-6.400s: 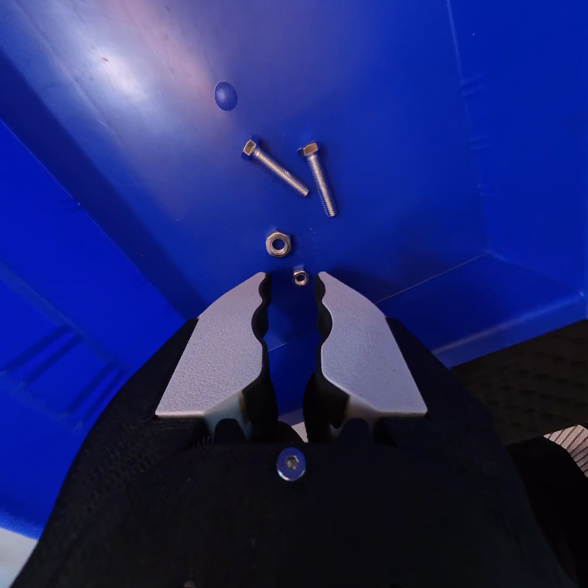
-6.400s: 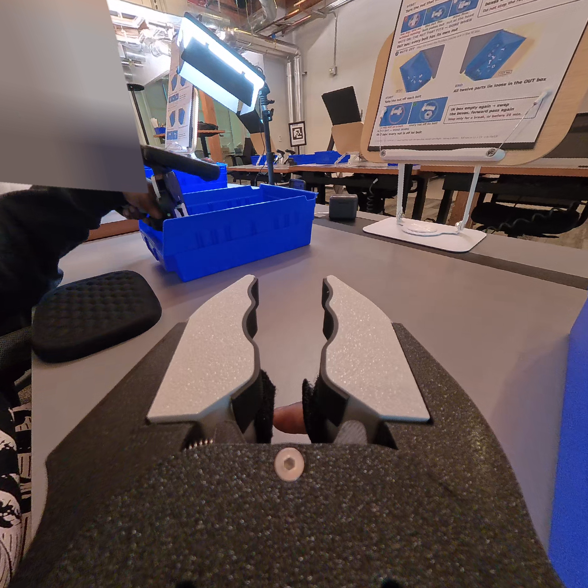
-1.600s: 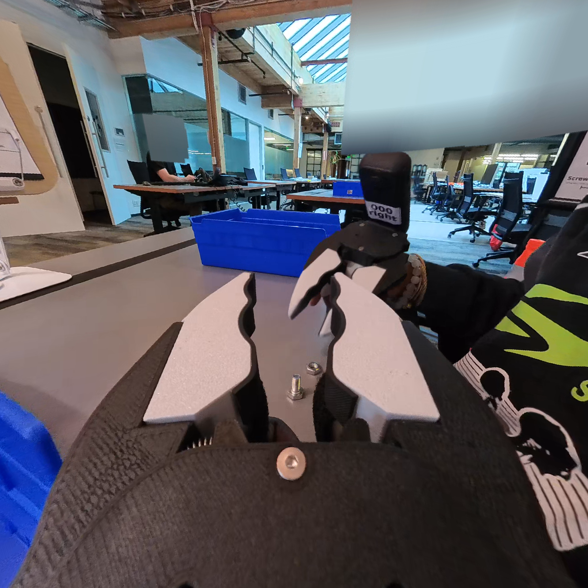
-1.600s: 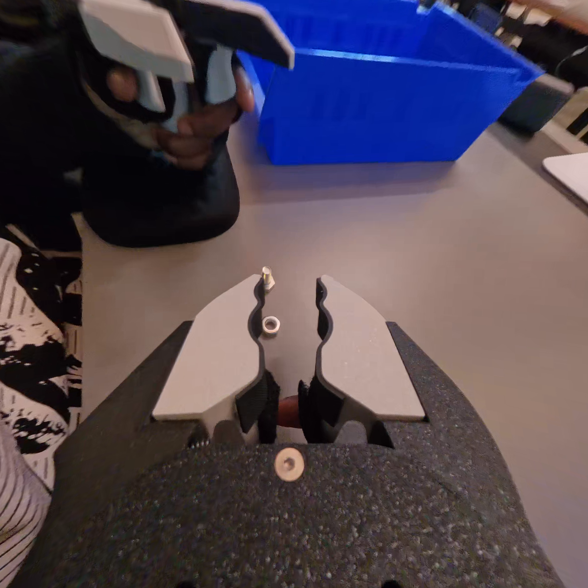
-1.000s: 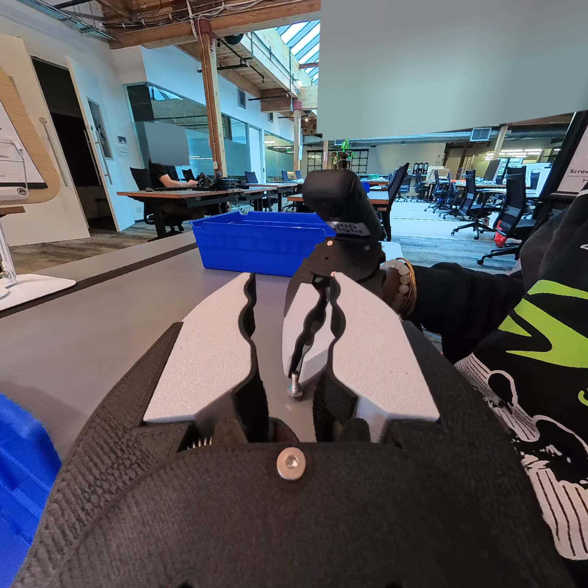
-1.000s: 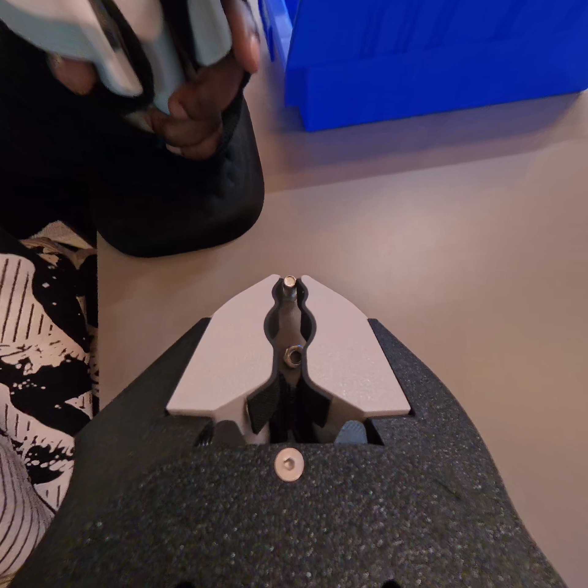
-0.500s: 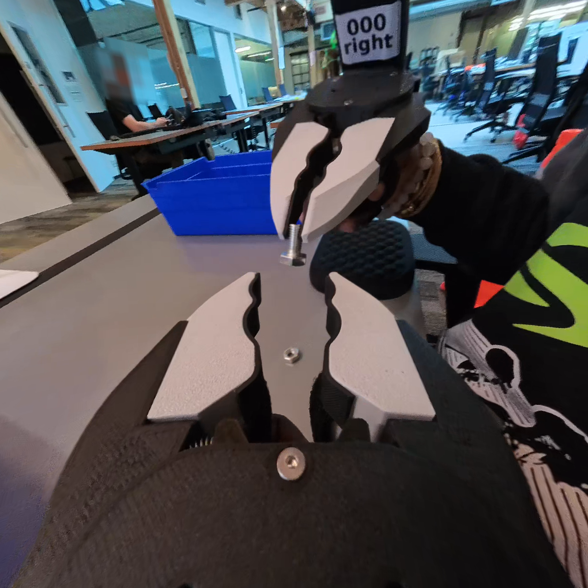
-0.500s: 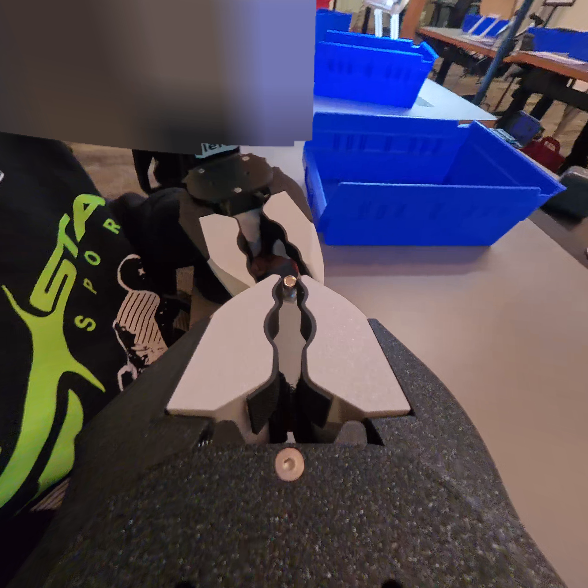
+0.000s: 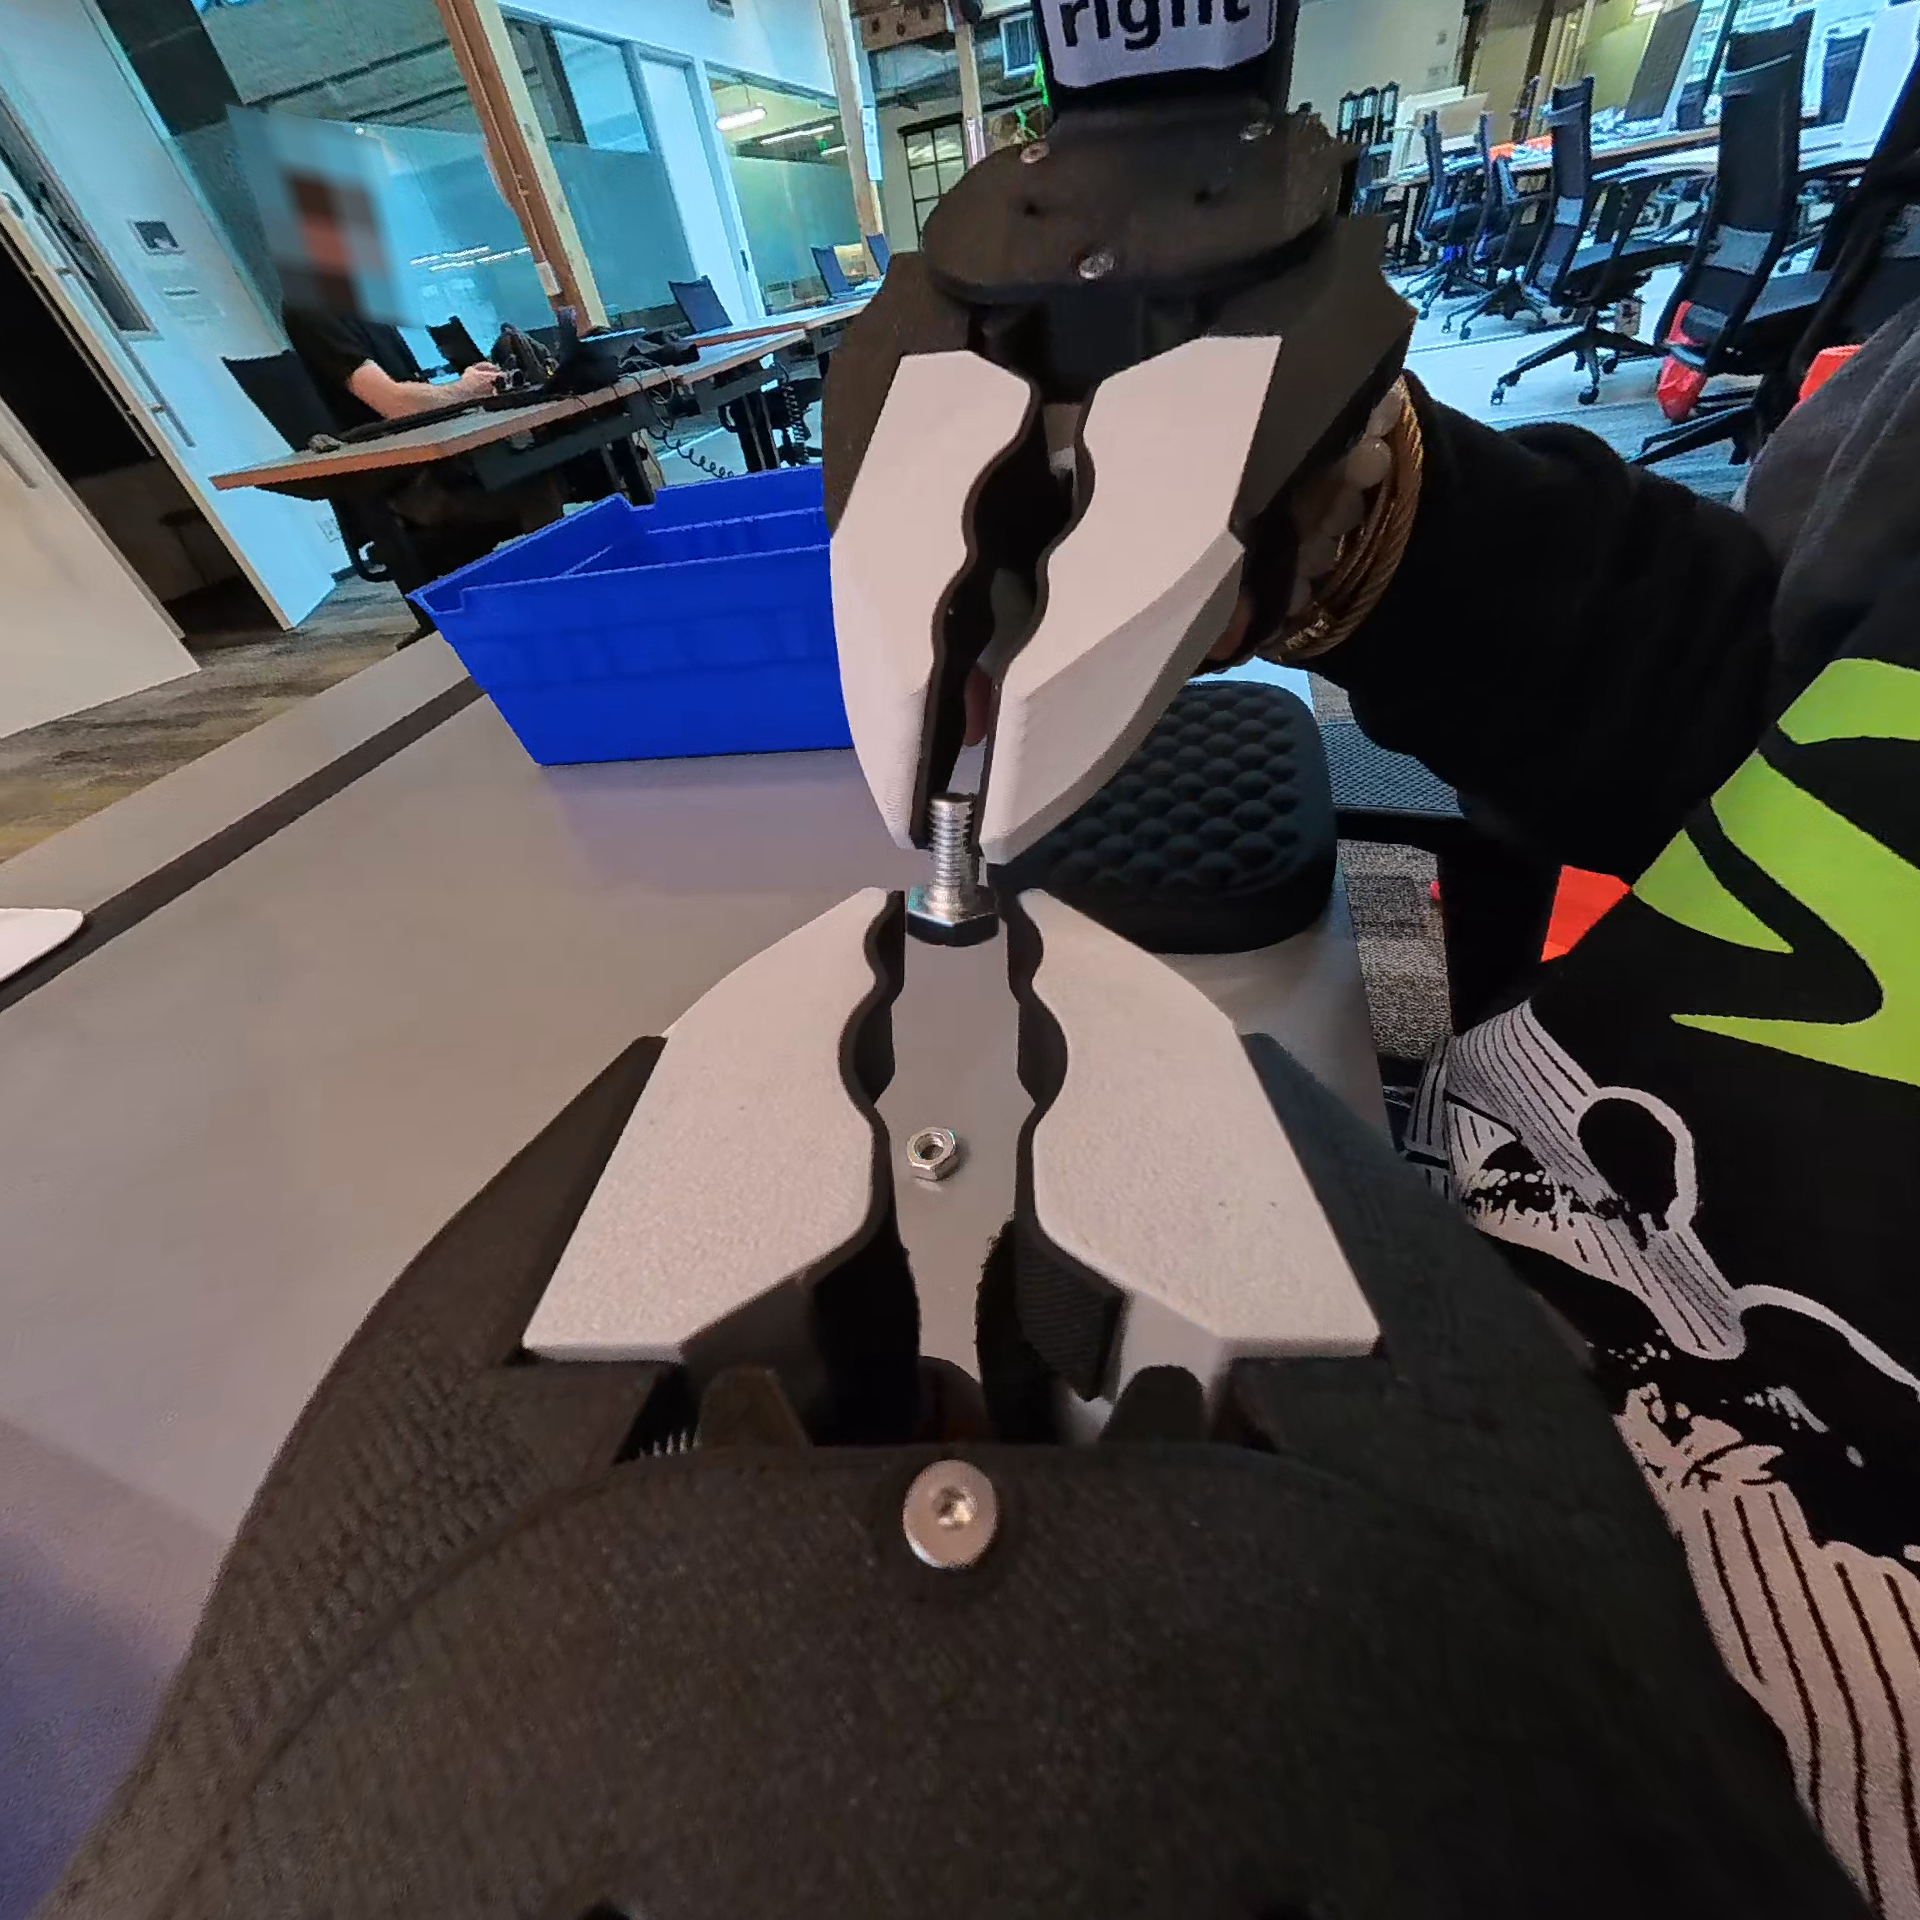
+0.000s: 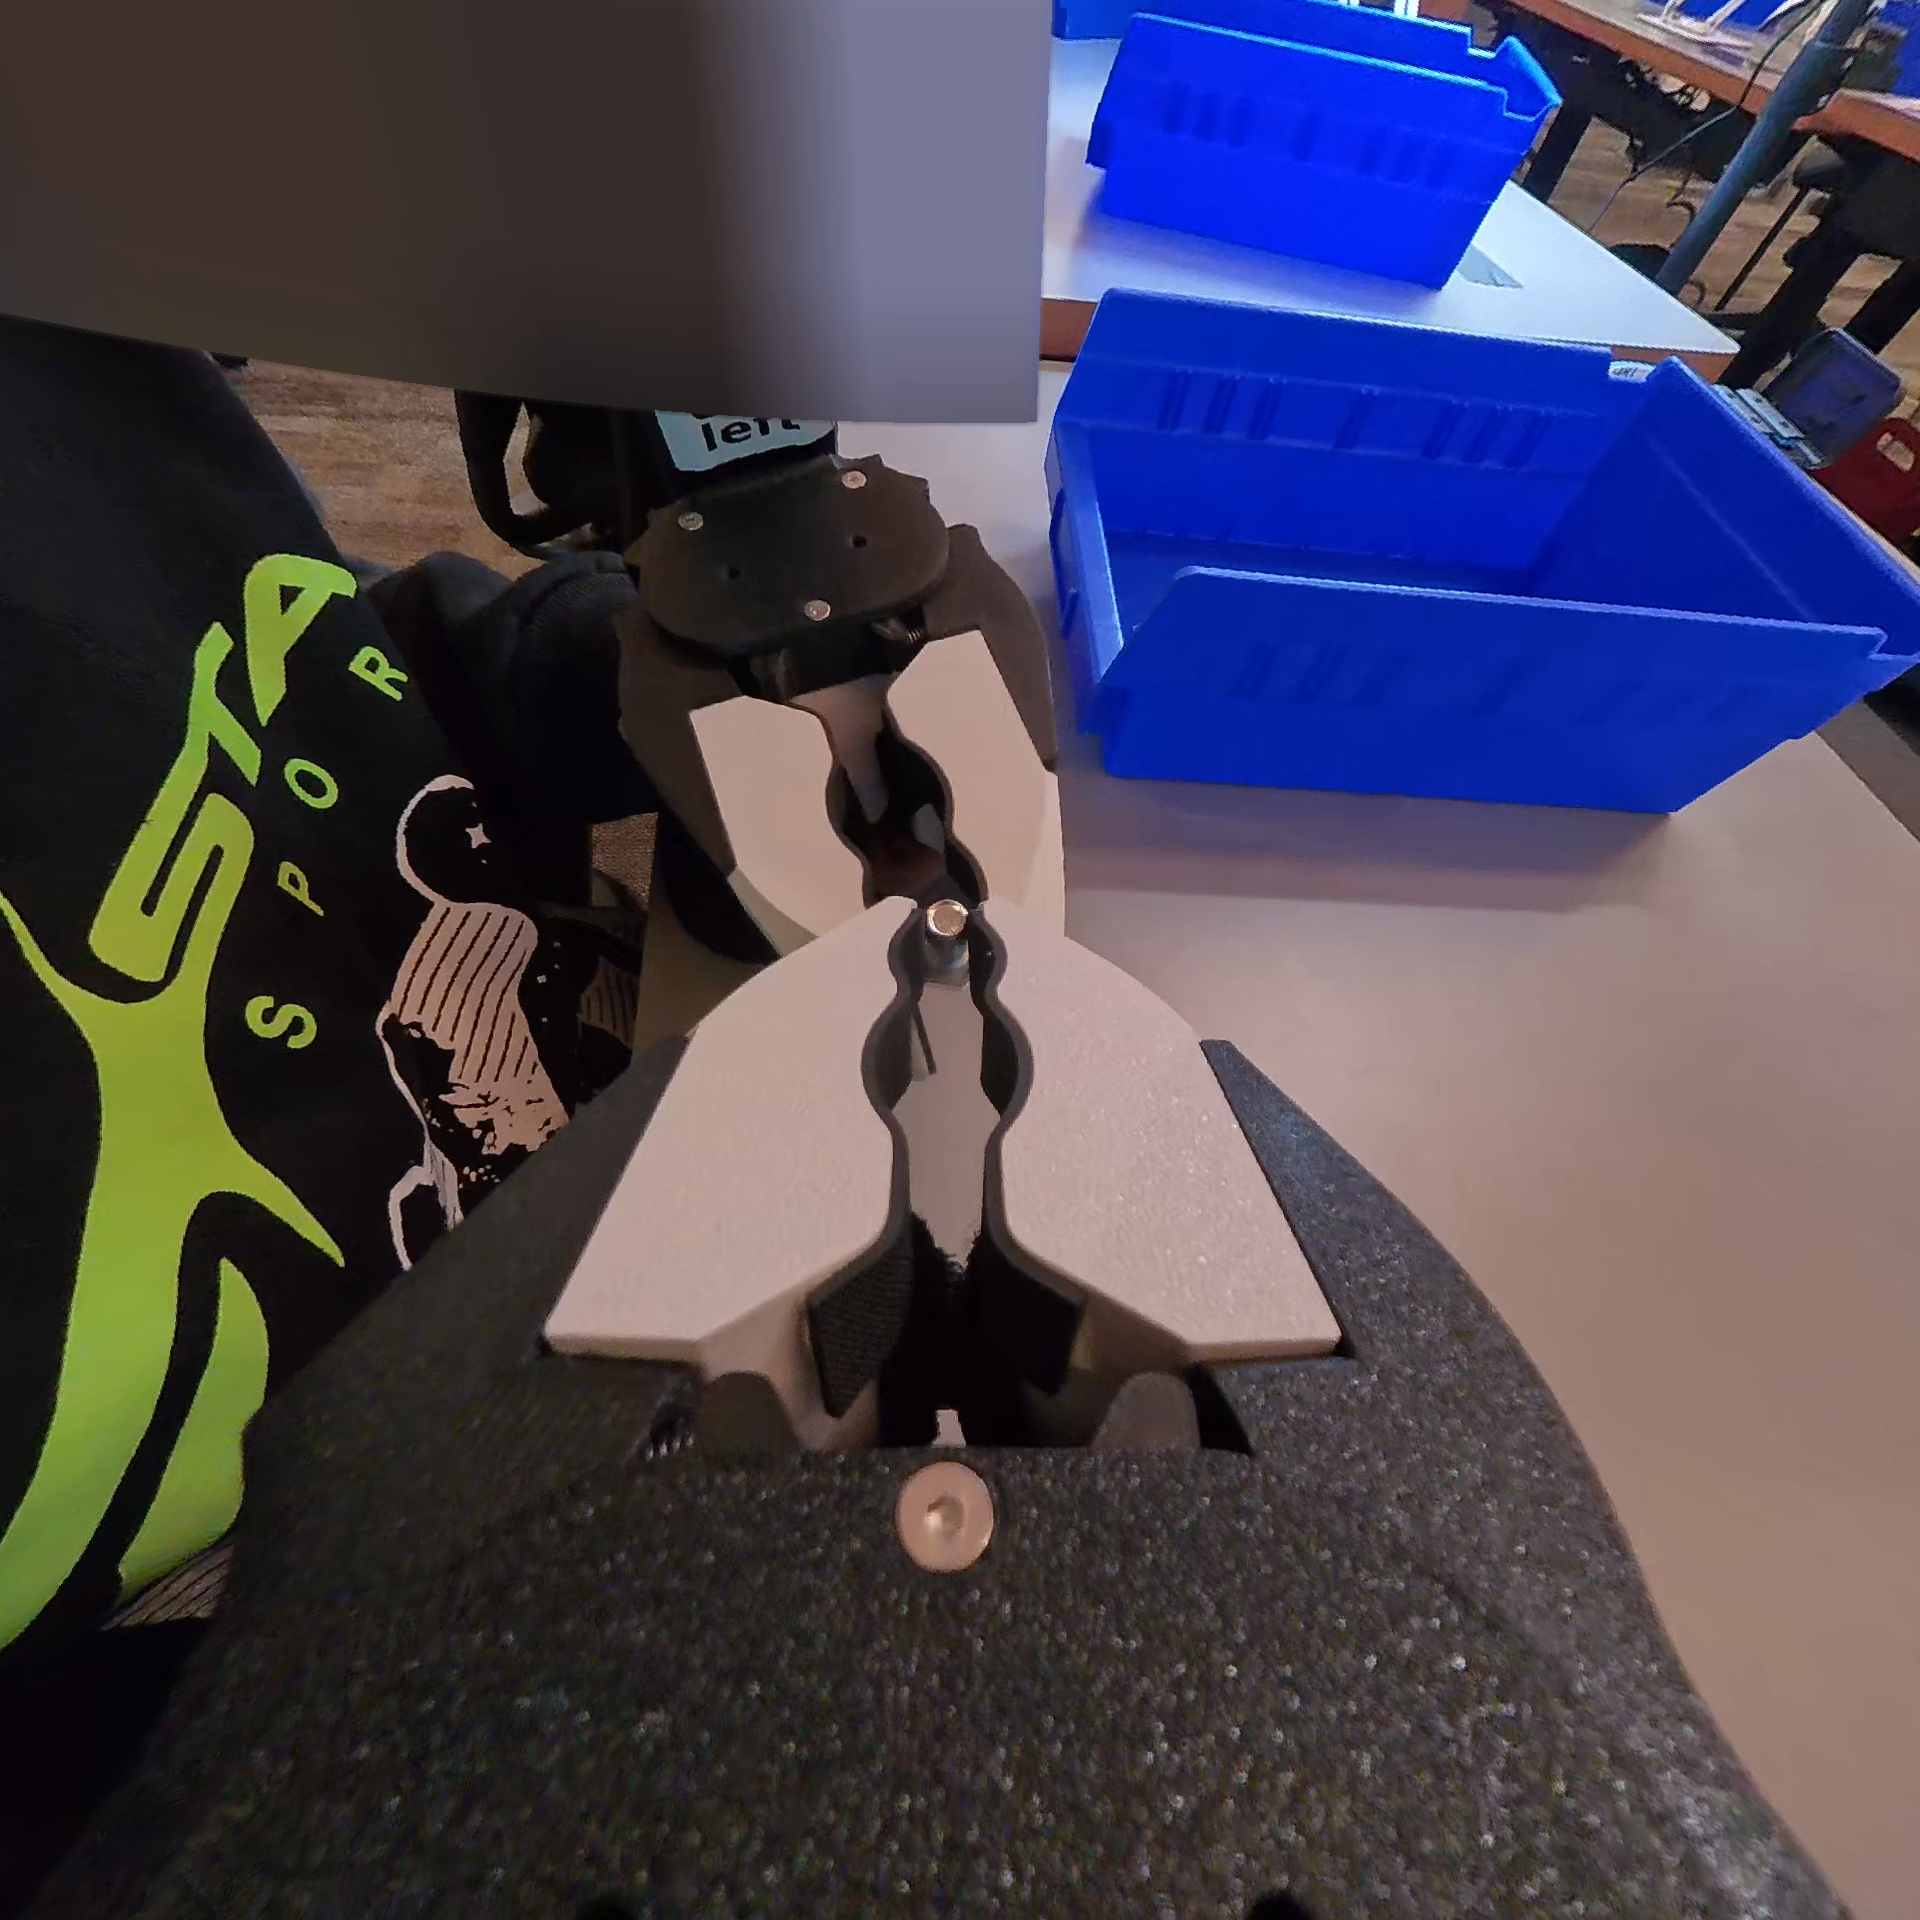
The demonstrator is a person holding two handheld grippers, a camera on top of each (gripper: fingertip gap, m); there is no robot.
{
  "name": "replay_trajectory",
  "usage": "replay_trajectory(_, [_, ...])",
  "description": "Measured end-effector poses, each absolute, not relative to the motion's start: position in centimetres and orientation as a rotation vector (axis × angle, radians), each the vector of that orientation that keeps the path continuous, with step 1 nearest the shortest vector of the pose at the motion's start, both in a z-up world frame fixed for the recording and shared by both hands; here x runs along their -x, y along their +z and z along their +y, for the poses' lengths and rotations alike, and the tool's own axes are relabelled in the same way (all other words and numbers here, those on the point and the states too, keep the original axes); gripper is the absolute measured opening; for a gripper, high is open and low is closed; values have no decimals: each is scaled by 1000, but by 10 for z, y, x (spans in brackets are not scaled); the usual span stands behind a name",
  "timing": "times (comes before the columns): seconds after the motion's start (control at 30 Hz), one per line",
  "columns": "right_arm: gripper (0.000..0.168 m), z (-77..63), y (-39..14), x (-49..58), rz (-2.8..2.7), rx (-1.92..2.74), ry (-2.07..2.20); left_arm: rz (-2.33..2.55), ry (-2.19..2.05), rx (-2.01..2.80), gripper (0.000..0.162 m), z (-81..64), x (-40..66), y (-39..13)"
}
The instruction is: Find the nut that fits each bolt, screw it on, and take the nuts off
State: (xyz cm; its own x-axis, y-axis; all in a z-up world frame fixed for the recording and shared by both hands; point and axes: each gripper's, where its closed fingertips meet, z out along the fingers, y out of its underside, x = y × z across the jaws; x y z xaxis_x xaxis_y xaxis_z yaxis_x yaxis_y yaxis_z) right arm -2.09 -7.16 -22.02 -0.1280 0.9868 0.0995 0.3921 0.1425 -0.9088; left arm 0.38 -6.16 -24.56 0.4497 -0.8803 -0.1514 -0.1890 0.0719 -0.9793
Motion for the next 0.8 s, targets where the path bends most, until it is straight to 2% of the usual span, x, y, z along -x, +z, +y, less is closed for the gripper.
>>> replay_trajectory(0.2, [8,-70,-219,21,-1629,1360,972,1006,-678,1444,15,-60,-3,-247])
replay_trajectory(0.33, [16,-62,-220,11,-1630,1411,991,919,-739,1433,15,-57,8,-237])
replay_trajectory(0.5, [27,-44,-281,-8,-1911,1639,776,817,-827,1424,15,-54,28,-229])
replay_trajectory(0.6, [27,-37,-314,-7,-2036,1689,667,826,-820,1441,15,-52,26,-233])
replay_trajectory(0.8, [27,-35,-332,-4,-2271,1496,584,837,-841,1439,15,-54,26,-234])
